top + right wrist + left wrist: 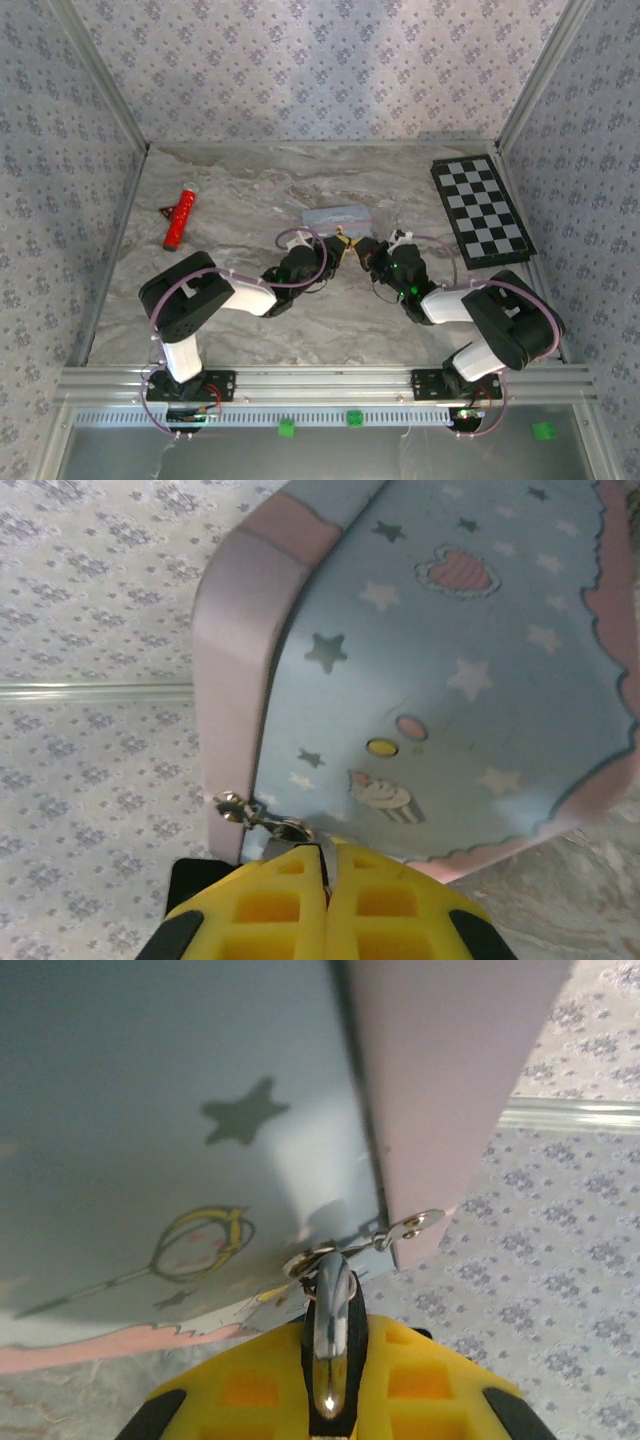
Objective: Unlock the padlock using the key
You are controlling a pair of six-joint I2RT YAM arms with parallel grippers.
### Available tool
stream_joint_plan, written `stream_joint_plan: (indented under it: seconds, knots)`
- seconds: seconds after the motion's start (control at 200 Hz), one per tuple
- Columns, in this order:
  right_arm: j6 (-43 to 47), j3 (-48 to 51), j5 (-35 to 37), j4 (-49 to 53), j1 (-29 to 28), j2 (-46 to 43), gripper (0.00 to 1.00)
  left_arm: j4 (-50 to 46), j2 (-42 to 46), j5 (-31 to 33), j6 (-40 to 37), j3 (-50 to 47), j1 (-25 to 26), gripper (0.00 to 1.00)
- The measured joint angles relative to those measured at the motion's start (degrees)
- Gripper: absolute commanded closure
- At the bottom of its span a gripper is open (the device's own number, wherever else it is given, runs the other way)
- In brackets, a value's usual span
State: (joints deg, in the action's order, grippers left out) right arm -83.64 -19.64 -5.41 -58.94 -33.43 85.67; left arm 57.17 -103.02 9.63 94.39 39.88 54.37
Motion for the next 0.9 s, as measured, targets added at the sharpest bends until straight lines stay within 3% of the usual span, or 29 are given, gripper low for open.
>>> stream_joint_plan:
  seconds: [0.31, 0.46, 0.595, 0.74, 0.9]
  knots:
    - [0.92, -0.66, -0.59, 3.17, 1.09, -1.55, 1.00, 0.15, -0.81, 0.07, 0.20, 0.87, 0.02, 1.00]
    - [3.52, -0.66, -4.37, 8.85, 3.08, -5.73, 0.66, -0.76, -0.07, -2.47, -0.24, 1.03, 0.02, 1.00]
    - [10.05, -1.16, -7.39, 20.79, 3.78, -14.10, 0.42, -2.43, 1.36, -7.13, -0.92, 0.63, -0.04, 1.00]
    - [17.88, -2.38, -11.23, 33.03, 3.96, -22.25, 0.38, -2.49, 1.92, -12.87, -1.95, -0.20, 0.00, 1.00]
    - [24.06, -2.49, -15.45, 40.68, 5.79, -24.50, 0.39, -4.13, 2.12, -15.76, -3.58, -1.75, -0.39, 1.00]
